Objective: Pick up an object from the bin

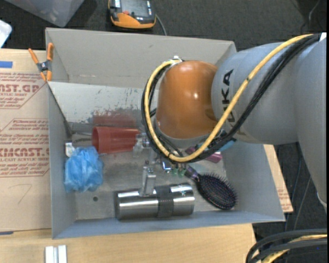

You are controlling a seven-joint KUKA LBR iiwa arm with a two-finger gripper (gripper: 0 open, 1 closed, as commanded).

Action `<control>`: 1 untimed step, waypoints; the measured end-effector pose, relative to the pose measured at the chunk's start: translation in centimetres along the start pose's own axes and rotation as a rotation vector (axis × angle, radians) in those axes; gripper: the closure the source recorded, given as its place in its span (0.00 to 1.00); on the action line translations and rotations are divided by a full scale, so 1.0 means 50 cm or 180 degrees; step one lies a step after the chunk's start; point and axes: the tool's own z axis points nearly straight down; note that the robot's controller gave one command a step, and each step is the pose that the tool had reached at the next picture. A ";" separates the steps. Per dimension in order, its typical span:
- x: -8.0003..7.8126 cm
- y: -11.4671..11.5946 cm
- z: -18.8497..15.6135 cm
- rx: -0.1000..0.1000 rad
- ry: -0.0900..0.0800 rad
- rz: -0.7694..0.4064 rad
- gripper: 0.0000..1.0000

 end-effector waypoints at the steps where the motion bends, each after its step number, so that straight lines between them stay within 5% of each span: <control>1: 0.000 0.000 0.000 0.0000 0.0000 0.0000 0.00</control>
Offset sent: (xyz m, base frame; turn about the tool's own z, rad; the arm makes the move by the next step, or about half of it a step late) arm -0.0183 -0.0002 -0.0691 -0.1396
